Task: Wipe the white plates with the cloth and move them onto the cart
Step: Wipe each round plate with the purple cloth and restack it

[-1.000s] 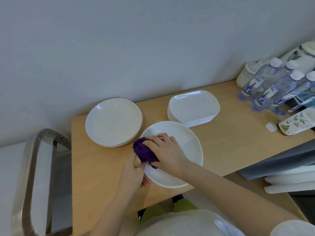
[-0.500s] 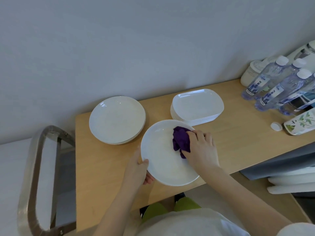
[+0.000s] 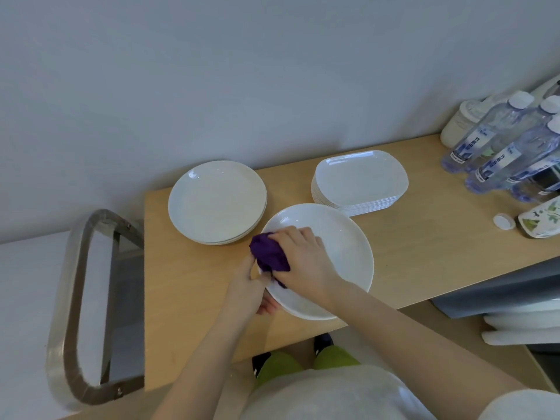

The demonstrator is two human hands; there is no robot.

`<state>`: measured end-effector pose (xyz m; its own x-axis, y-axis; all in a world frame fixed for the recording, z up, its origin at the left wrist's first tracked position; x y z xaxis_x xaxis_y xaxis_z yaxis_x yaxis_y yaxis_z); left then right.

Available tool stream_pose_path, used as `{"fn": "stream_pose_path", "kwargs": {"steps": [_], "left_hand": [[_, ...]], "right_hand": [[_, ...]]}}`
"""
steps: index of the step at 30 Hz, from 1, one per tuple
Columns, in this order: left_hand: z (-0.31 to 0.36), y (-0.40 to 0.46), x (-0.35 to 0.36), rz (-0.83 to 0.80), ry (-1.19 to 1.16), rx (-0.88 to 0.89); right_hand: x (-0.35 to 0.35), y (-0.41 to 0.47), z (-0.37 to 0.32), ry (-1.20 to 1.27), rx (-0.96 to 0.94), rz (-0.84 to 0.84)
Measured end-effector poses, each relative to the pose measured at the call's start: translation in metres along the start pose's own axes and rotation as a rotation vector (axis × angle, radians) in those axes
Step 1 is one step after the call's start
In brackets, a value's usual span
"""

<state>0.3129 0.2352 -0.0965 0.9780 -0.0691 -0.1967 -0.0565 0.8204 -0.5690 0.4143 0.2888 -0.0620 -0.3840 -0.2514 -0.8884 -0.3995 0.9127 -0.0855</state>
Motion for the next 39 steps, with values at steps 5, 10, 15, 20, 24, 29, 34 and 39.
{"fn": "stream_pose_path", "kwargs": {"steps": [5, 10, 15, 20, 24, 29, 34, 39], "left_hand": [[-0.003, 0.000, 0.001, 0.004, -0.008, -0.004], [-0.002, -0.002, 0.000, 0.022, -0.005, 0.027], [0.000, -0.002, -0.001, 0.034, 0.001, 0.016], [0.001, -0.002, -0.003, 0.034, 0.021, -0.013], [0.004, -0.003, -0.003, 0.026, 0.053, -0.001], [0.004, -0.002, -0.002, 0.050, 0.088, 0.015], [0.003, -0.002, -0.001, 0.064, 0.128, 0.025], [0.002, -0.002, 0.000, 0.063, 0.135, 0.025]], "right_hand": [[0.006, -0.038, 0.000, -0.134, 0.155, 0.019], [-0.009, -0.070, 0.036, -0.208, 0.208, -0.003], [-0.040, -0.062, 0.083, -0.360, 0.244, 0.092], [-0.049, -0.009, 0.082, -0.287, 0.266, 0.201], [-0.033, 0.027, 0.050, -0.112, 0.179, 0.217], [-0.005, 0.027, -0.005, 0.048, -0.073, 0.141], [-0.017, 0.030, 0.007, -0.141, -0.147, 0.090], [-0.052, 0.021, 0.071, -0.324, 0.142, 0.174]]}}
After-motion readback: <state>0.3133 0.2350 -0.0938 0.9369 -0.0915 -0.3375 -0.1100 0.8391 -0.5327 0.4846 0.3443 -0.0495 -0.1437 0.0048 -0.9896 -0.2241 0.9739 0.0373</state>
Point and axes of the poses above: each hand's wrist, its own y-axis towards the middle knuckle, its own x-axis out of the palm, z = x × y, the point moved 8 cm from there along y, towards the middle knuckle, and after that the axes turned 2 degrees about y, right-handed, at the moved point
